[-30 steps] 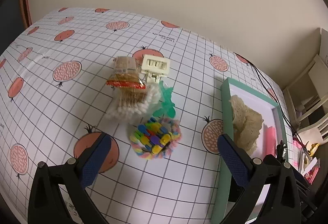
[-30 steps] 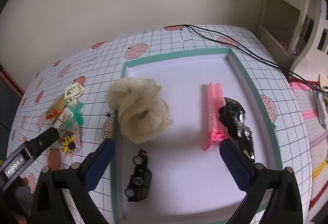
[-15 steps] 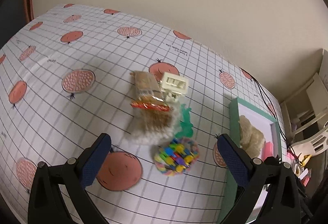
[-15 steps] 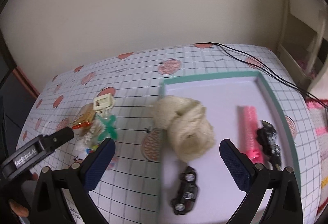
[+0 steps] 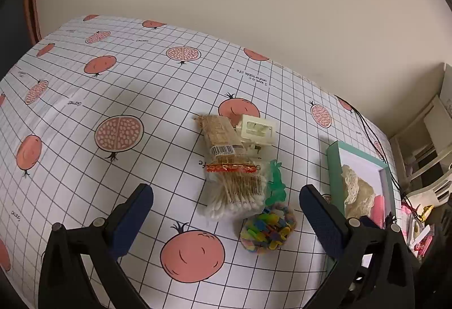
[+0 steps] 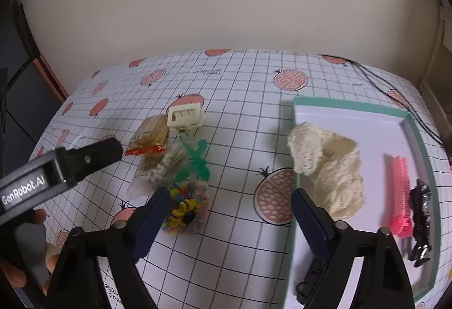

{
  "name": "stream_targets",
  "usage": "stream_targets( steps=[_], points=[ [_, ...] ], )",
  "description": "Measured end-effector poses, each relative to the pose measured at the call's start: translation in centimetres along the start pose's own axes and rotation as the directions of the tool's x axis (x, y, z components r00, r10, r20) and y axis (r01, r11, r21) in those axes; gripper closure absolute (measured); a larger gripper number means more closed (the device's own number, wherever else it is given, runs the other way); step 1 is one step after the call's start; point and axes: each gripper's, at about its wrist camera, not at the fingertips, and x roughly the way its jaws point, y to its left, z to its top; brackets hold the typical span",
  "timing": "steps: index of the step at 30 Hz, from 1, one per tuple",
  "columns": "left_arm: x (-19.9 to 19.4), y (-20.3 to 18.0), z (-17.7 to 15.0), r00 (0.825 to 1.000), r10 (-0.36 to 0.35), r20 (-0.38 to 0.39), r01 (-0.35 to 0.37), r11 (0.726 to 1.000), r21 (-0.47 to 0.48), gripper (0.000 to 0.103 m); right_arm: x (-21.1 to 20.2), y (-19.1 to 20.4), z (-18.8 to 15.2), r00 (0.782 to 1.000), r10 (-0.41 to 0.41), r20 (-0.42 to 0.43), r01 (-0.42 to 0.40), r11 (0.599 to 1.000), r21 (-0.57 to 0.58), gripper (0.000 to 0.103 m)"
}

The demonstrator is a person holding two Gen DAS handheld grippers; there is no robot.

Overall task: Organize objects
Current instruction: 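Move both tools back from the tray toward the cotton swab pack and hair ties, then lower the open right tool onto the colourful hair-tie bundle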

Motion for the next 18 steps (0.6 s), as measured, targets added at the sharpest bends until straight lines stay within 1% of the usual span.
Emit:
stream_targets(
  steps=[4,7,8,10,11,12,13,15,17,18],
  points=[
    [0.9,0.1,0.1,1.000,0.011,-0.016,-0.011,1.000,-0.006,0.000,1.0,-0.2,-0.1,0.999,0.026,-0.028,-0.025,0.999,0.025,0.024],
    [1.8,0.4,0.0,0.999,-0.001,-0.037,0.000,1.000,-0.020,0.000,2.1,-0.3,-0.2,0.998,0.049,-0.050,-0.047,0.997,0.058,0.031],
    [2.1,0.5,0.0,0.999,-0.007,-0.045,0.006,1.000,-0.028,0.001,2.4,-0.3,-0.2,0.997,0.061,-0.057,-0.058,0.996,0.067,0.032],
    [2.5,0.6,0.0,0.998,-0.020,-0.055,0.018,0.999,-0.036,0.004,2.8,-0.2,-0.2,0.995,0.073,-0.064,-0.069,0.995,0.070,0.040],
    [2.7,0.5,0.0,0.998,-0.023,-0.059,0.021,0.999,-0.032,0.006,3.1,-0.1,-0.2,0.994,0.078,-0.071,-0.073,0.995,0.070,0.043],
    [3.0,0.4,0.0,0.998,-0.021,-0.062,0.020,1.000,-0.024,0.009,3.4,-0.1,-0.2,0.994,0.079,-0.078,-0.073,0.995,0.073,0.048],
    [3.2,0.3,0.0,0.998,-0.021,-0.065,0.020,1.000,-0.018,0.010,3.8,-0.2,-0.3,0.993,0.077,-0.089,-0.069,0.994,0.082,0.050],
    [3.7,0.1,0.0,0.997,-0.027,-0.073,0.026,1.000,-0.014,0.010,4.2,-0.5,-0.4,0.990,0.101,-0.100,-0.090,0.990,0.110,0.051],
    [4.2,0.1,0.0,0.996,-0.039,-0.082,0.037,0.999,-0.020,0.011,4.7,-1.0,-0.4,0.986,0.125,-0.106,-0.108,0.982,0.153,0.056],
    [4.4,0.0,0.0,0.996,-0.043,-0.084,0.041,0.999,-0.020,0.013,4.9,-1.2,-0.4,0.985,0.134,-0.108,-0.115,0.979,0.169,0.058]
  ],
)
